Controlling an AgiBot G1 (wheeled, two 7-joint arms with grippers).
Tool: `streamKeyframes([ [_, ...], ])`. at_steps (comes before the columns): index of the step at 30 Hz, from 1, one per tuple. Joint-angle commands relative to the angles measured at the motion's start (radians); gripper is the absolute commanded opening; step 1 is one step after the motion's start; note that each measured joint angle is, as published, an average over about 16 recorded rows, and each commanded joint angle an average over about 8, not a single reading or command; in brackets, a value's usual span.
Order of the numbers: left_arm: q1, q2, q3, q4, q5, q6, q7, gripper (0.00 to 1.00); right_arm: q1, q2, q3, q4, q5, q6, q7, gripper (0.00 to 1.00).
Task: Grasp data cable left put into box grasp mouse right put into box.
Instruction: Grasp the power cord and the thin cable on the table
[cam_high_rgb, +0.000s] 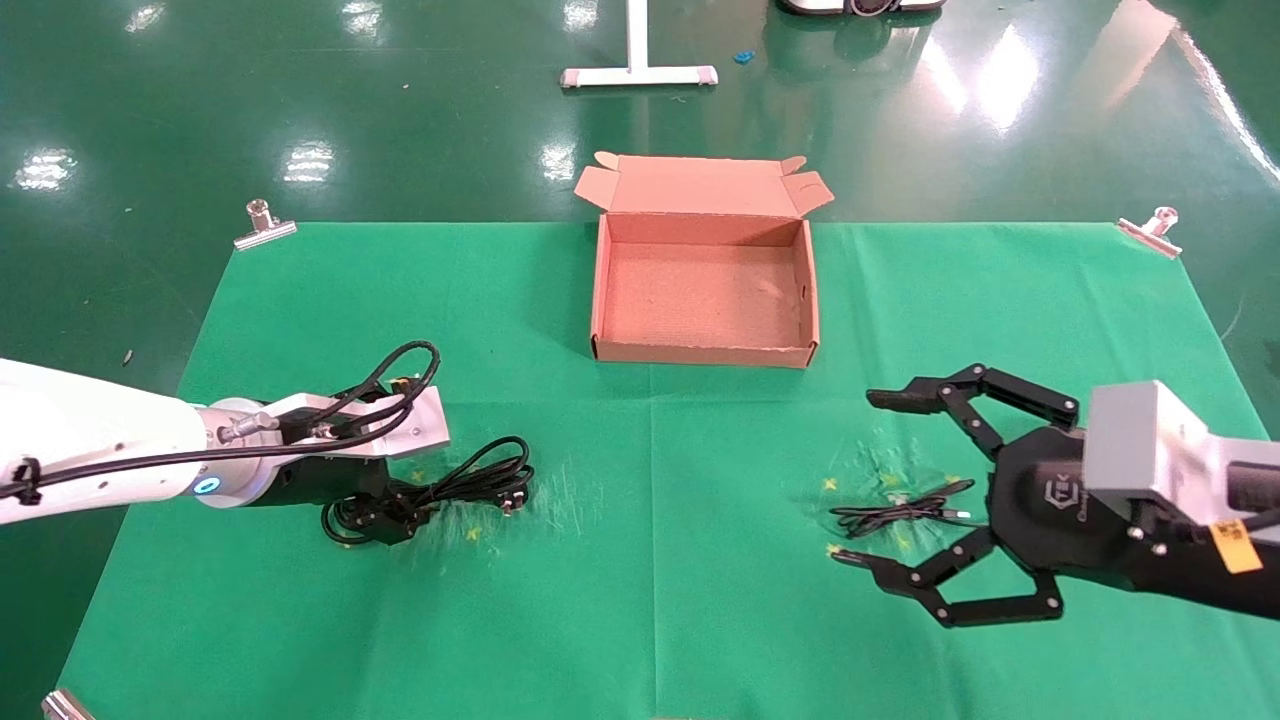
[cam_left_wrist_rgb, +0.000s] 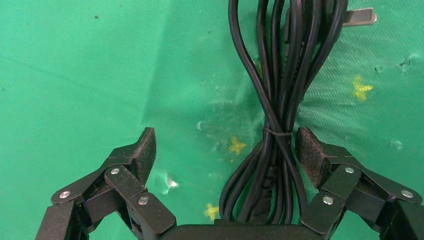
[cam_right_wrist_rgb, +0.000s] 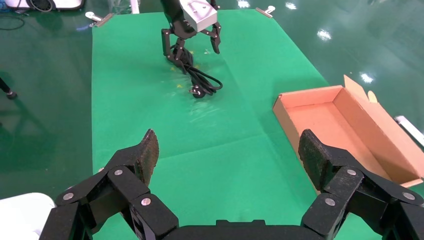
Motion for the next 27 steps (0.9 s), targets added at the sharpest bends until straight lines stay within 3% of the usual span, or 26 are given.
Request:
streamKeyframes([
  [1,0.002,0.007,0.004,0.0,0.022,-0.004,-0.017,1.0,-0.003,0.002,0.004,-0.001,0.007,0.0,-0.001,1.0],
  [6,0.0,0.011,0.006,-0.001,0.03,-0.002,-0.028,1.0,0.01,0.012,-0.032,0.003,-0.091,0.015,0.016,1.0],
  [17,-0.001,0.012,0.007,-0.001,0.032,0.0,-0.03,1.0,0.141,-0.066,-0.191,-0.002,-0.533,0.092,0.123,1.0],
  [27,-0.001,0.012,0.007,-0.001,0.032,0.0,-0.03,1.0,0.185,-0.173,-0.248,-0.039,-0.694,0.162,0.175,1.0],
])
